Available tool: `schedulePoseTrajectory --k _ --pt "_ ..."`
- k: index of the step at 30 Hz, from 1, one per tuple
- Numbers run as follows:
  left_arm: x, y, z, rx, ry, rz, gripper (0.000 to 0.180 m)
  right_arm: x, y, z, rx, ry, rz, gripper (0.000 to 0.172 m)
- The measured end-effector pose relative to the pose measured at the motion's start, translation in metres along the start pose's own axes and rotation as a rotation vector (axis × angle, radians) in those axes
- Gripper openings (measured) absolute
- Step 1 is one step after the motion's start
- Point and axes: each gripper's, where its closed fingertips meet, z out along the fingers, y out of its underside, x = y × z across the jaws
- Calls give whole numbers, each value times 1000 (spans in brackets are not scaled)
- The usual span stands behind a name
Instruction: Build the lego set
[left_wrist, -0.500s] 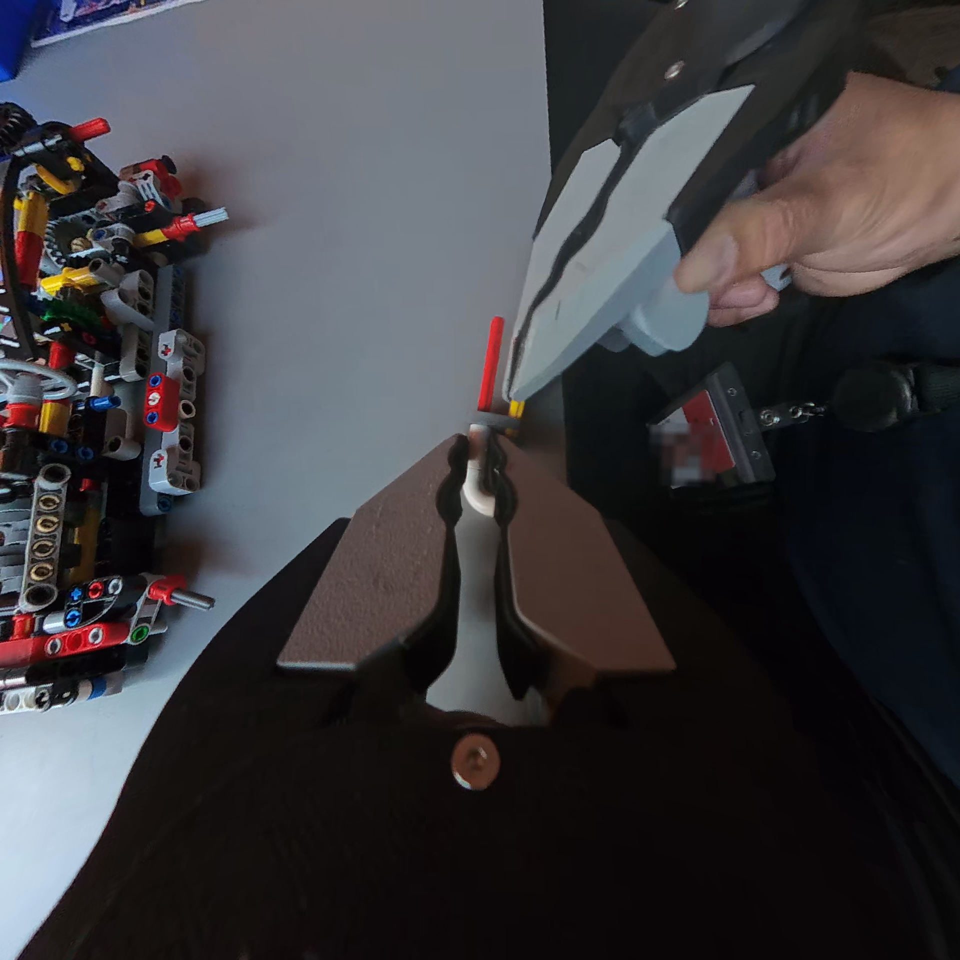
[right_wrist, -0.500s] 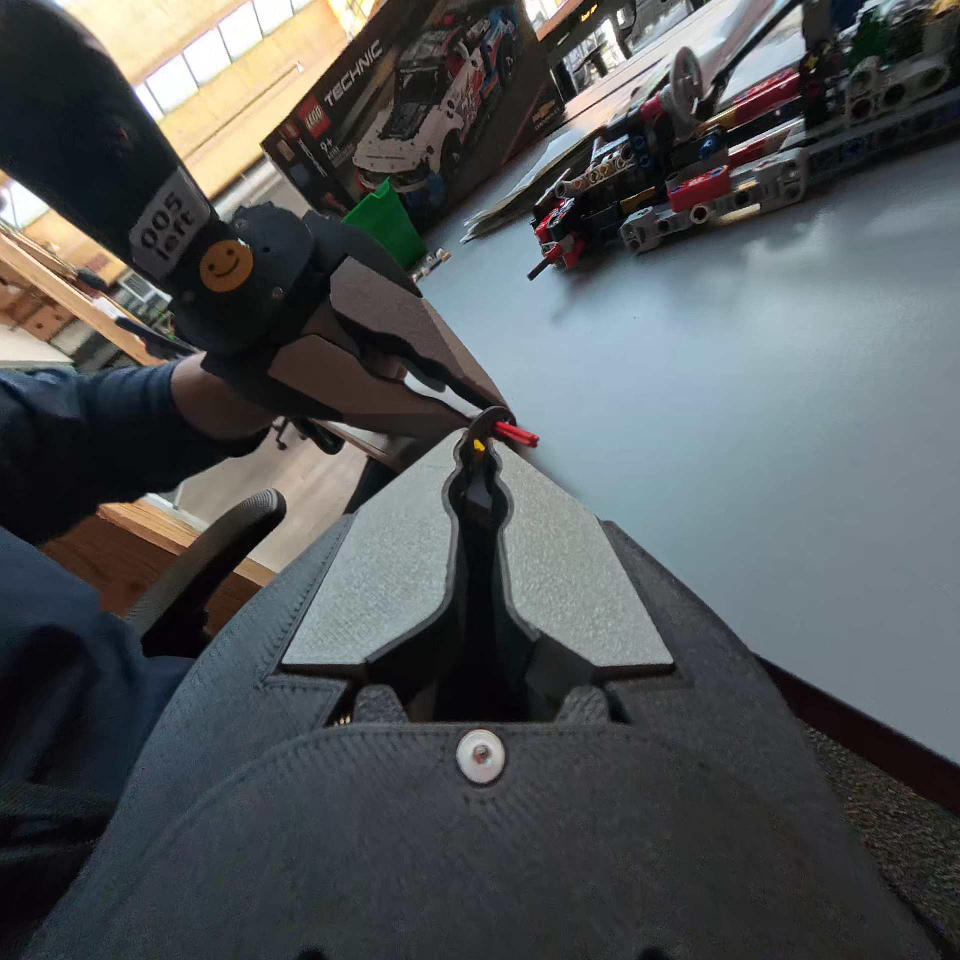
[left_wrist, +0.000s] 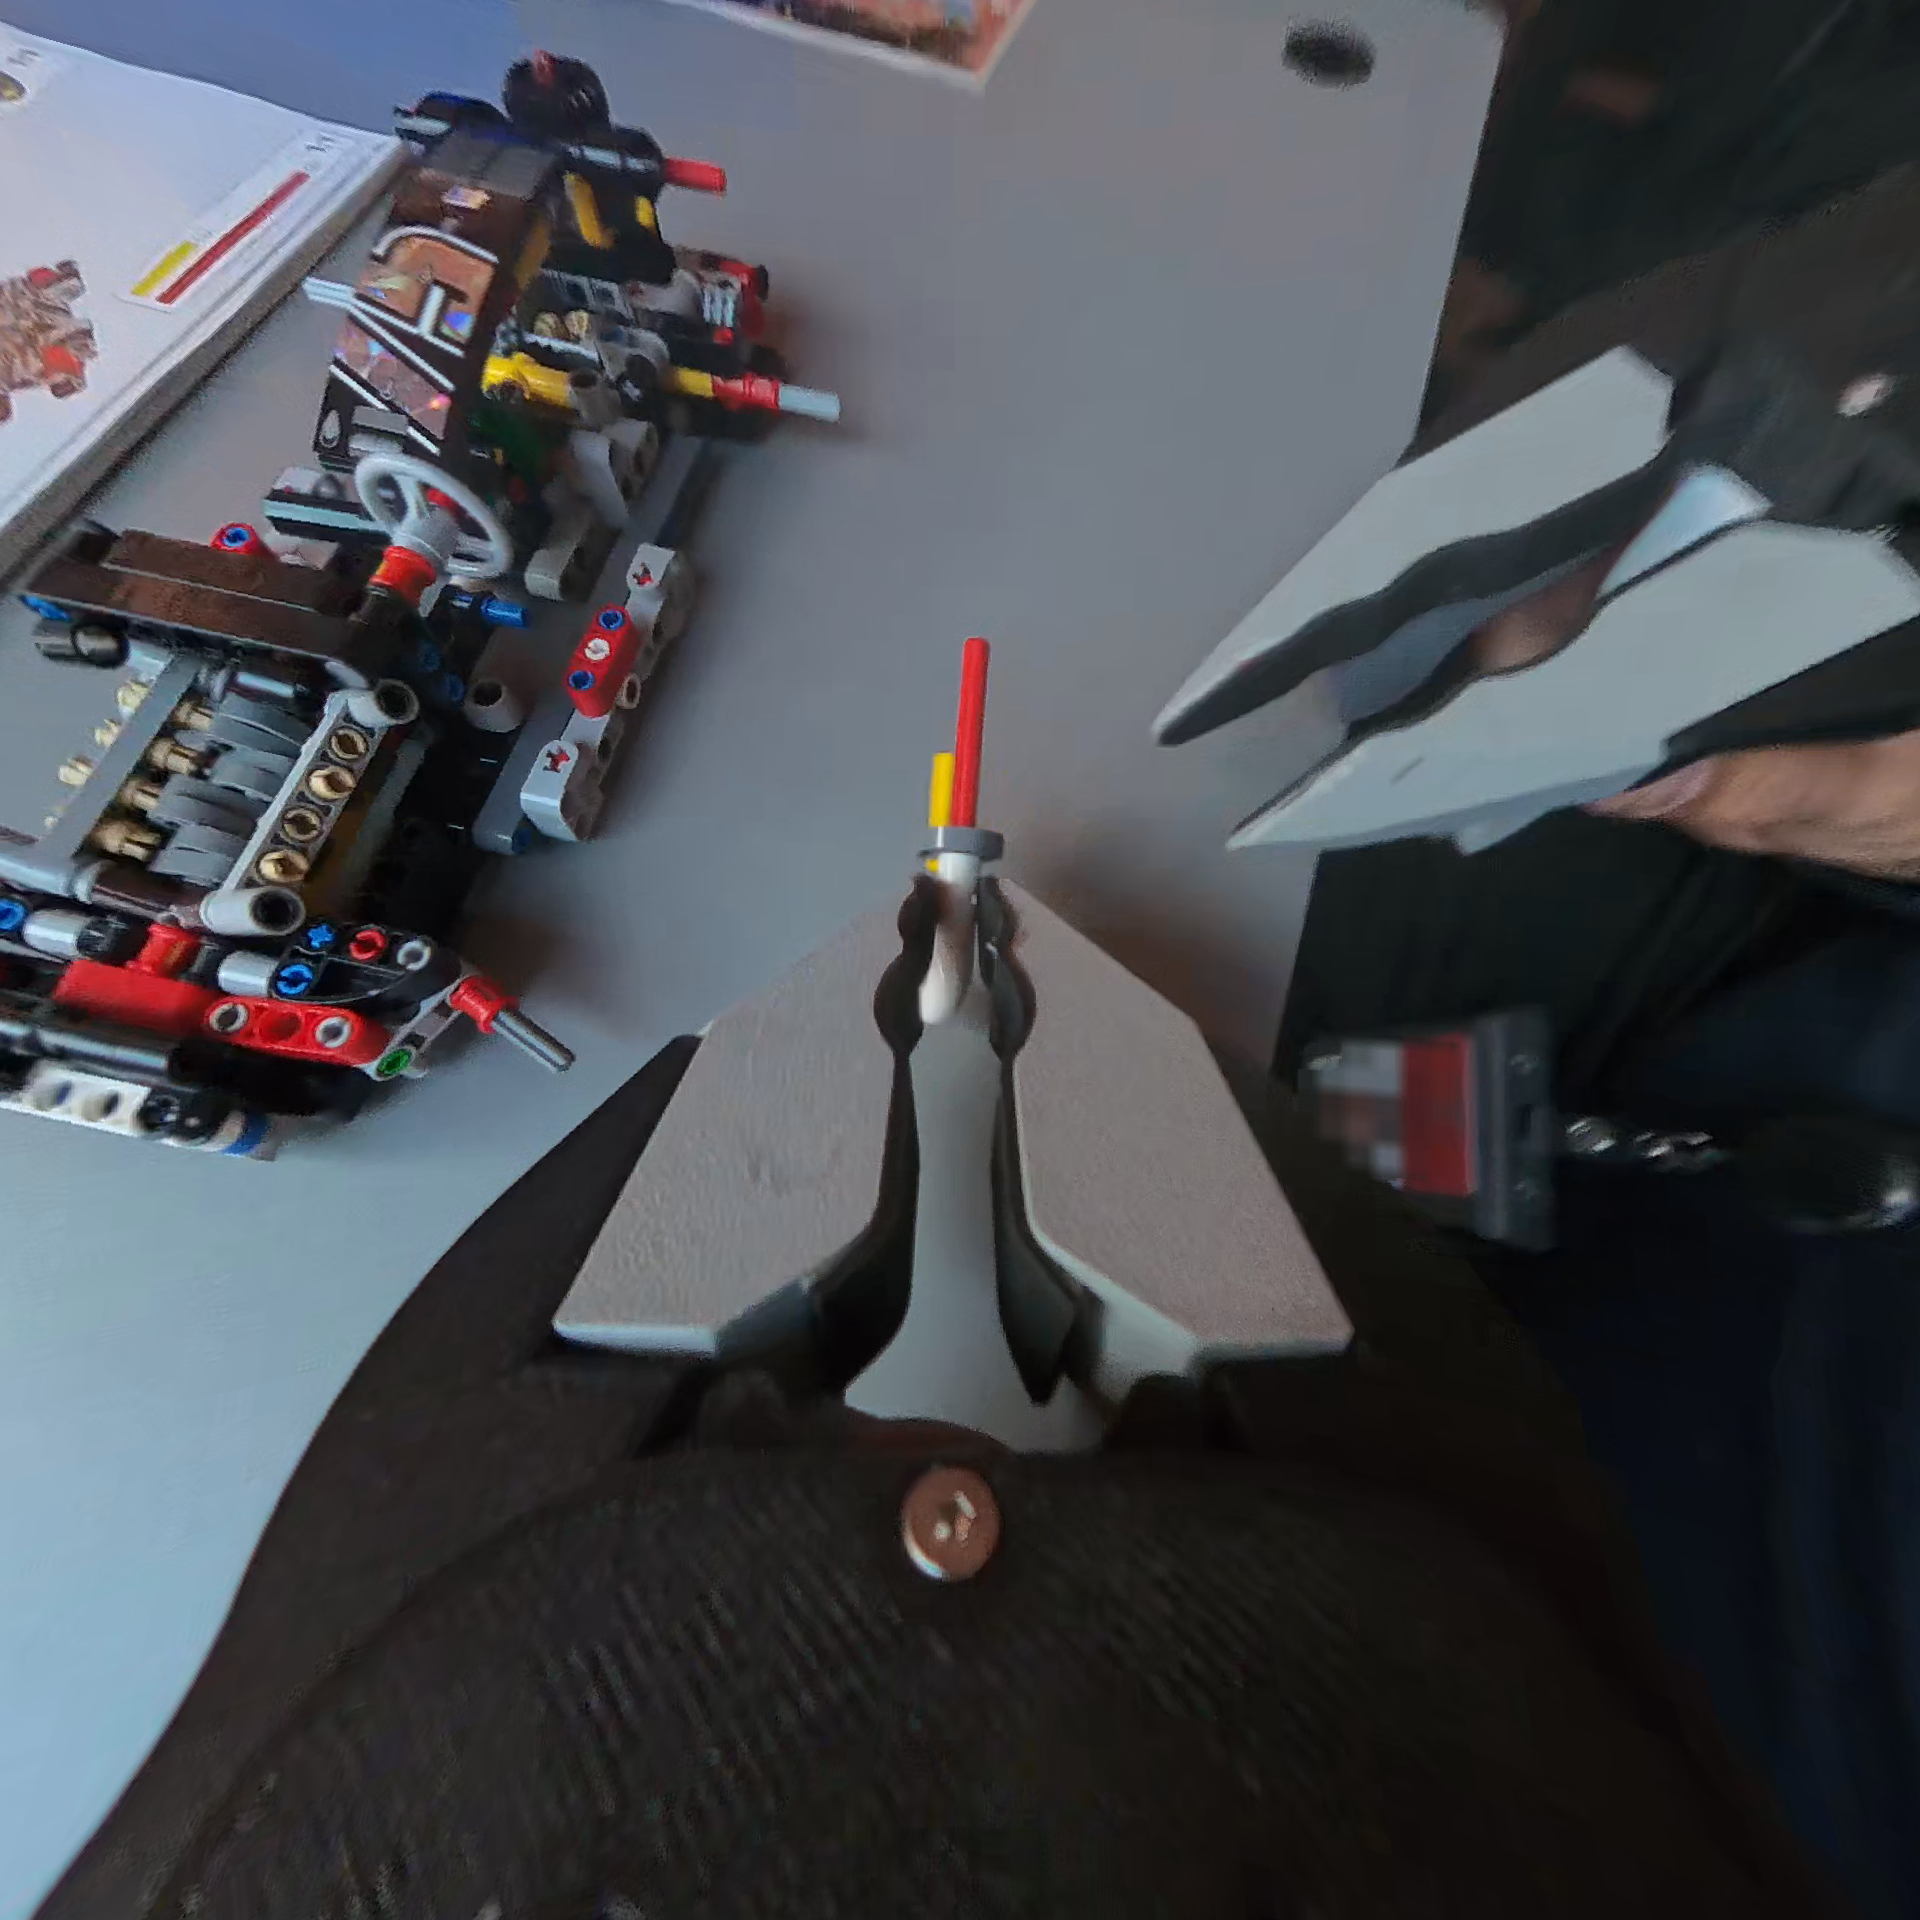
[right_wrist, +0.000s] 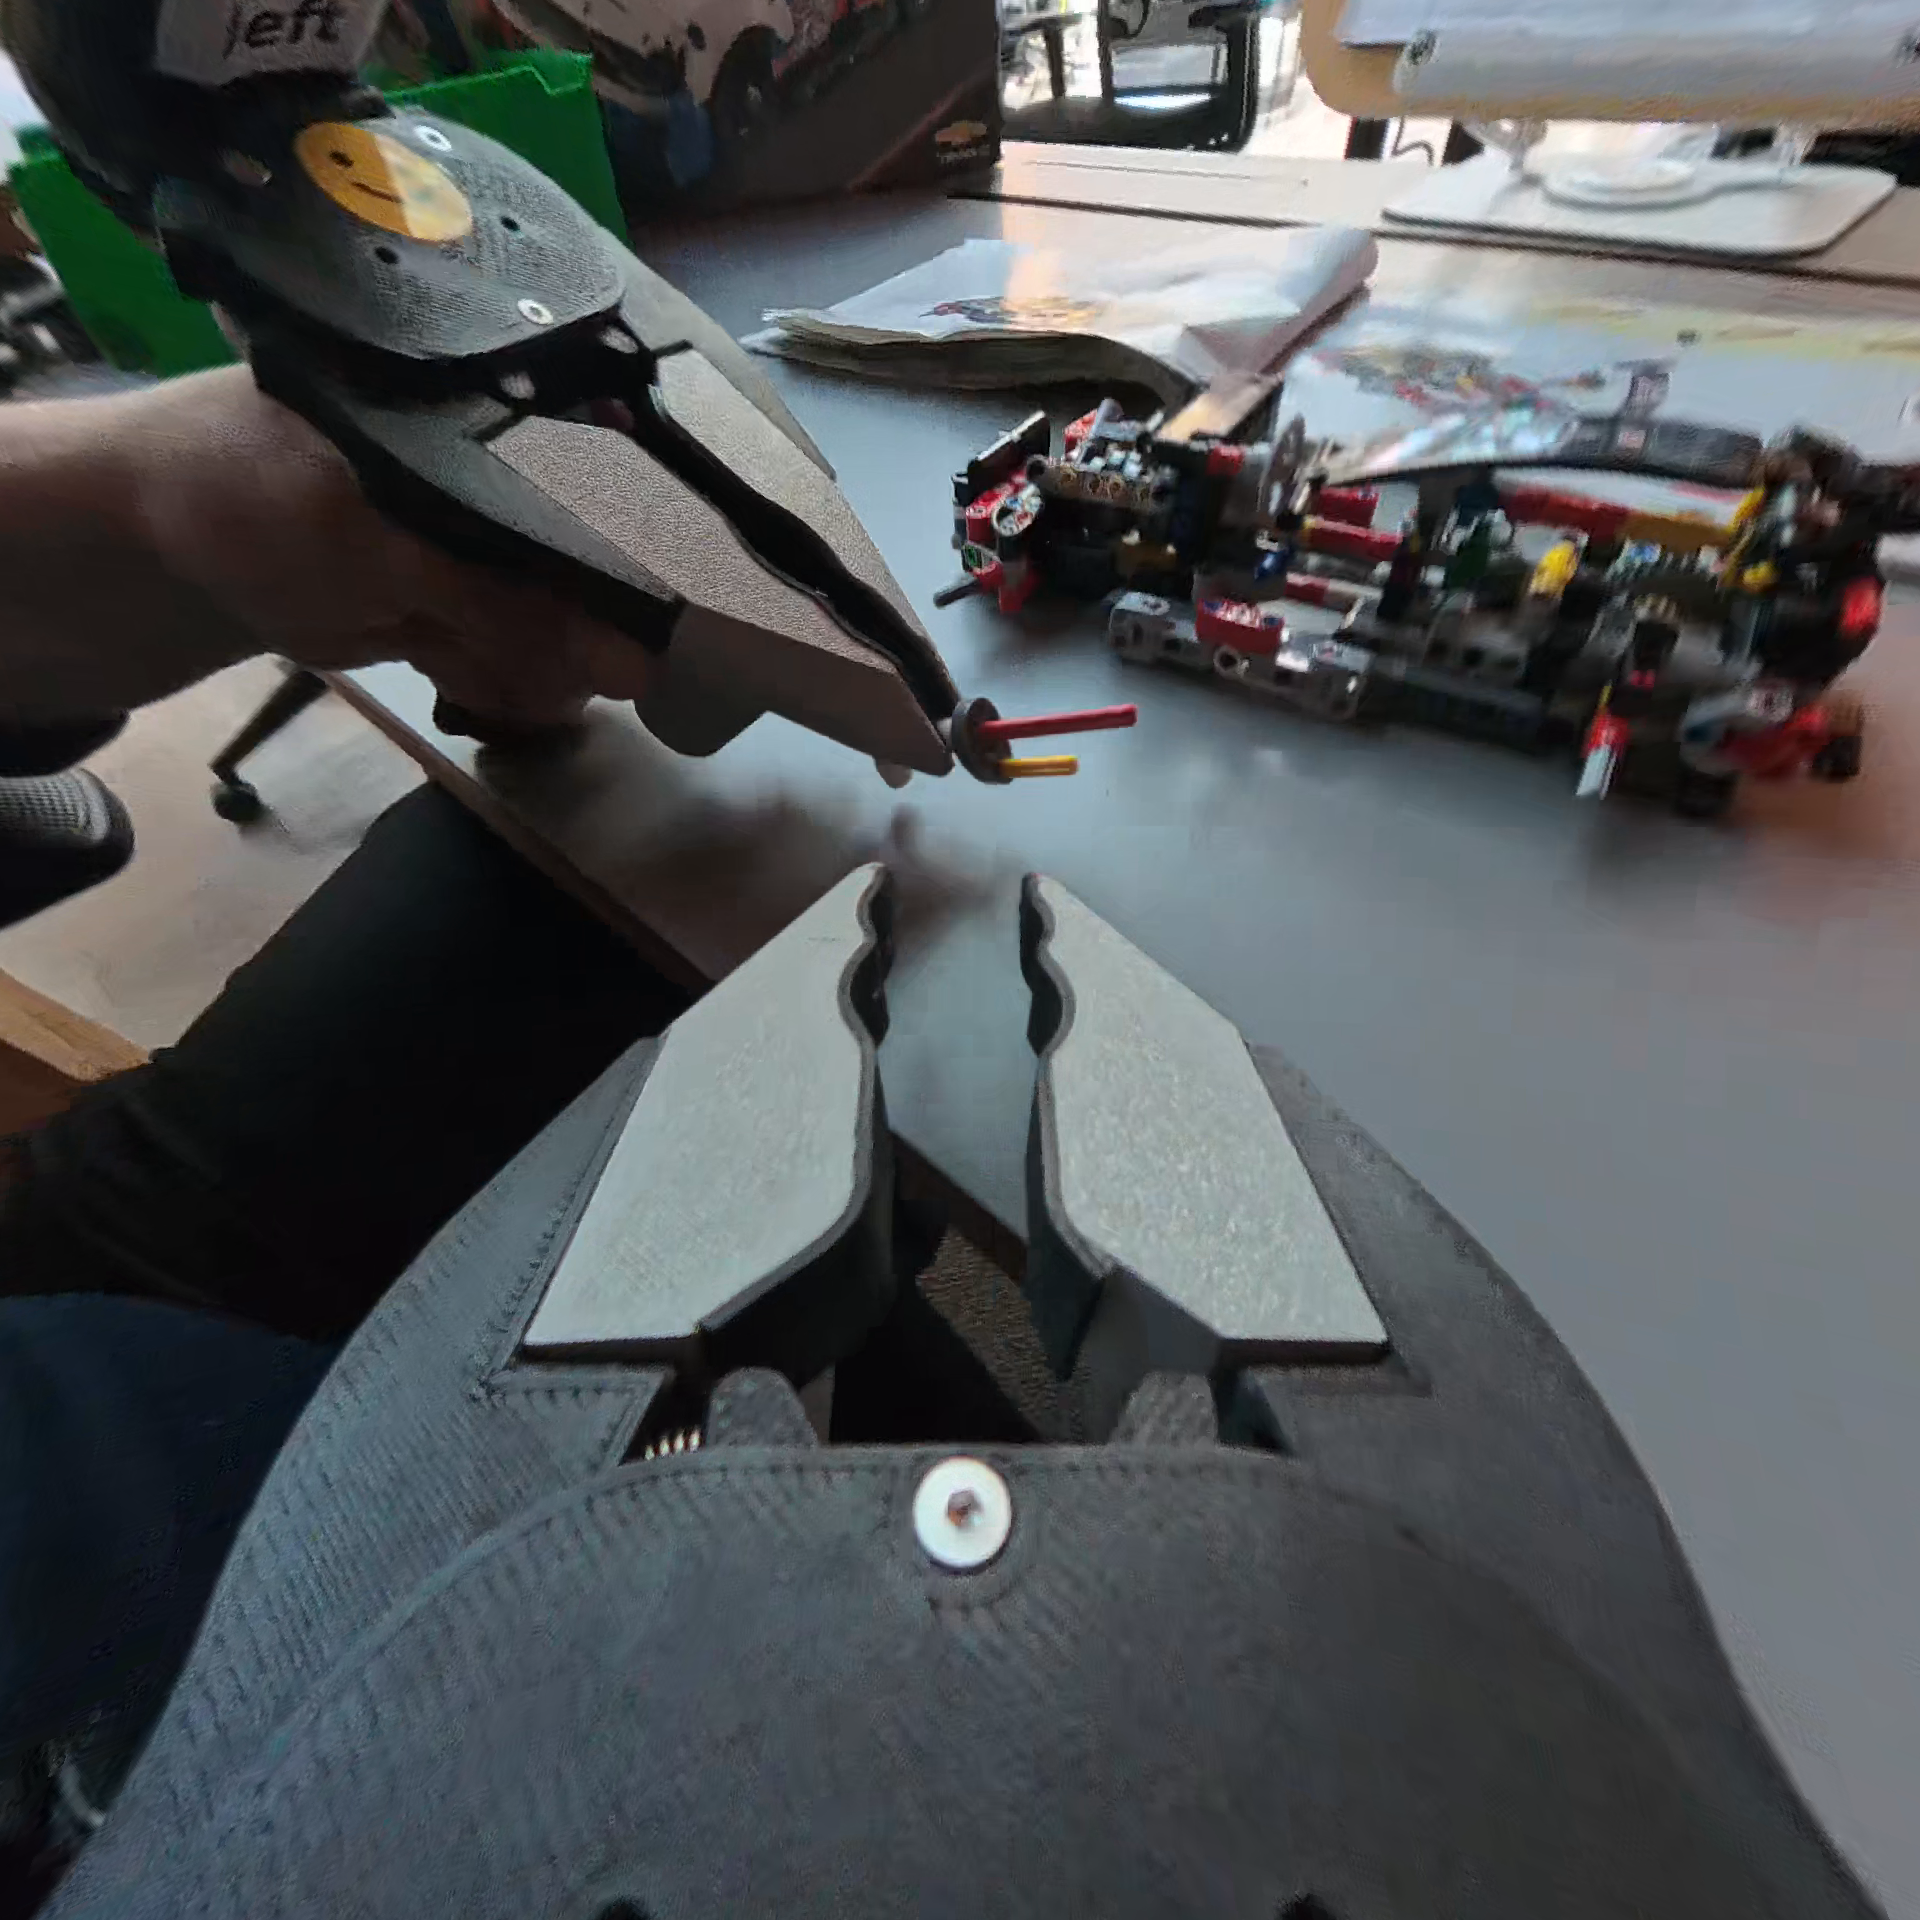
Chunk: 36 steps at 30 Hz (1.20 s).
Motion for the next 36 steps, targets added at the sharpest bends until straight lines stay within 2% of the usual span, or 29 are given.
schedulePoseTrajectory --k 3,8,13,15,18,23,31,36 --pt "3 -13 -7 93 89 -142 5 1 -21 4 6 -42 -71 20" --pt "-4 -20 -14 162 87 -130 5 20 -27 16 -46 -62 -46 23" --pt "-7 -26 -16 206 130 -211 5 11 -32 26 -44 -167 -107 33" --pt "-10 -29 -16 224 166 -288 5 13 -33 30 -64 -143 -132 31" --pt "-6 -29 -16 230 254 -410 5 28 -43 31 -35 -5 -253 21" --pt "-8 -30 -22 273 321 -533 5 23 -39 37 -71 47 -424 27" --pt "-5 -33 -28 303 336 -455 5 16 -46 46 -48 -42 -453 27" --pt "-8 -40 -29 344 364 -467 5 16 -49 52 -12 -101 -455 27"
